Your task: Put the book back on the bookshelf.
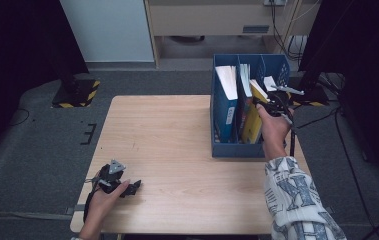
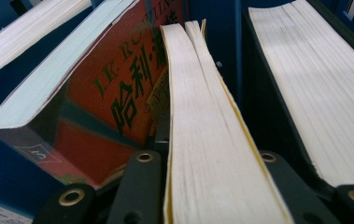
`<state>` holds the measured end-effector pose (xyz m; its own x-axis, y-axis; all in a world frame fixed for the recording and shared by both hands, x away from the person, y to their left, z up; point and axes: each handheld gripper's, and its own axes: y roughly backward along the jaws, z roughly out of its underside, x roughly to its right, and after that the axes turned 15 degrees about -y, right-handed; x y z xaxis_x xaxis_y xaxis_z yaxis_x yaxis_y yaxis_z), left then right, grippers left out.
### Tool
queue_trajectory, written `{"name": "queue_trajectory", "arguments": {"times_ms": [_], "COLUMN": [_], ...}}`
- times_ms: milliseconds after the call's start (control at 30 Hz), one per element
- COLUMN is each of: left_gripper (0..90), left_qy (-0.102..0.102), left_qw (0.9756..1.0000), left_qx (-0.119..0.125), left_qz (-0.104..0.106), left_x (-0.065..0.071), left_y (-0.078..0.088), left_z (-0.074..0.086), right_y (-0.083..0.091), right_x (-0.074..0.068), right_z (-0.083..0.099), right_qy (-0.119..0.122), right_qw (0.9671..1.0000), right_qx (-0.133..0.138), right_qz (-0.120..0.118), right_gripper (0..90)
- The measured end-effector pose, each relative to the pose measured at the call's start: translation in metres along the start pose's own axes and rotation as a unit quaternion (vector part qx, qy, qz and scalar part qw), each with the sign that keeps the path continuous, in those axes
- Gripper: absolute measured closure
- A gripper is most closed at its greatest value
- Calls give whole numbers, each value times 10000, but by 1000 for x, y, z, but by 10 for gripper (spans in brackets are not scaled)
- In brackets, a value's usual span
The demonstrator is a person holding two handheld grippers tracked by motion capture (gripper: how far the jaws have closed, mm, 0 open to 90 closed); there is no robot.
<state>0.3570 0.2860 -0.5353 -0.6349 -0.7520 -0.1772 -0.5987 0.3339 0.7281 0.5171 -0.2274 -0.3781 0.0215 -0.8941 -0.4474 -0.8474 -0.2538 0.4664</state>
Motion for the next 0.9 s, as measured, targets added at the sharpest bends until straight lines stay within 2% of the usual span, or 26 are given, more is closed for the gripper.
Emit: {"name": "queue_trajectory", "arguments": {"times_ms": [767, 900], "left_gripper": [0, 0], "left_qy": [8, 8], "left_qw": [10000, 10000], "left_qx": [0, 1], "left_qz": [-10, -9], "left_x": [0, 0], "left_y": [0, 0], "left_z": [0, 0], "right_y": [19, 23], "right_x": [6, 7], "right_z": [9, 9], "right_qy": [64, 46], "right_qw": [9997, 9996], "right_qx": [-235, -237], "right_qz": [-47, -139], "right_gripper": [712, 699]}}
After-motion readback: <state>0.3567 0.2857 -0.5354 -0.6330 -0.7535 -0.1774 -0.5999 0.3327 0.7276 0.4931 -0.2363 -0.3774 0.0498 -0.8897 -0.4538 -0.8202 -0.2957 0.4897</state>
